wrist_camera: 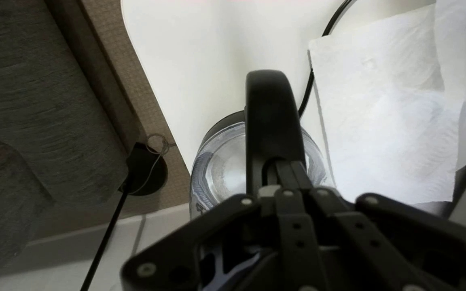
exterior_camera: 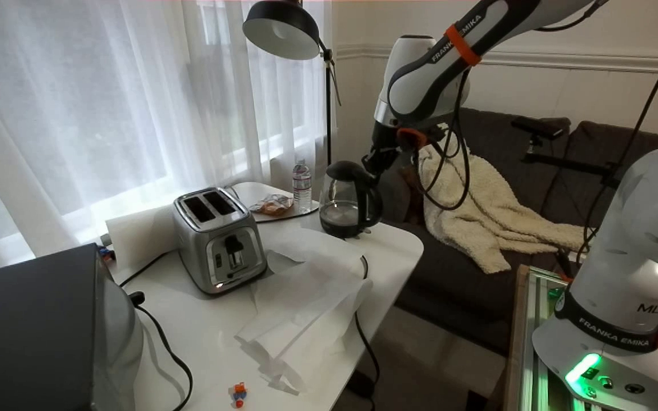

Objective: Press the lid ejector button of the clear electric kettle

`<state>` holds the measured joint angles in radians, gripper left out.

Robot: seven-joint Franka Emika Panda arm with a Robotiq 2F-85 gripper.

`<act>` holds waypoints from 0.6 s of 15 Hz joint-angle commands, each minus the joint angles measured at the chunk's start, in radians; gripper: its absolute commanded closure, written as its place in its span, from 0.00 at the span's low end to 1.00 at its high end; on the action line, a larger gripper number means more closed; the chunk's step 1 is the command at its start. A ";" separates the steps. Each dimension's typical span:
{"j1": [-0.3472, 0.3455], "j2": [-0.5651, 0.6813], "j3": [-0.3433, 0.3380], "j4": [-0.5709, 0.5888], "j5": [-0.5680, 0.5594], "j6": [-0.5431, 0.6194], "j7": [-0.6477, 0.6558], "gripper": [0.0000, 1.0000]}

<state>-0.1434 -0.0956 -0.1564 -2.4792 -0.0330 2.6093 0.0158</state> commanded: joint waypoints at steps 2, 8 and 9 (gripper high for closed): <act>0.000 0.024 0.006 0.016 0.009 0.027 0.006 0.96; -0.001 0.058 0.002 0.029 0.018 0.030 -0.007 0.96; -0.001 0.070 0.001 0.035 0.024 0.029 -0.007 0.96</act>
<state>-0.1425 -0.0906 -0.1564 -2.4764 -0.0330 2.6149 0.0156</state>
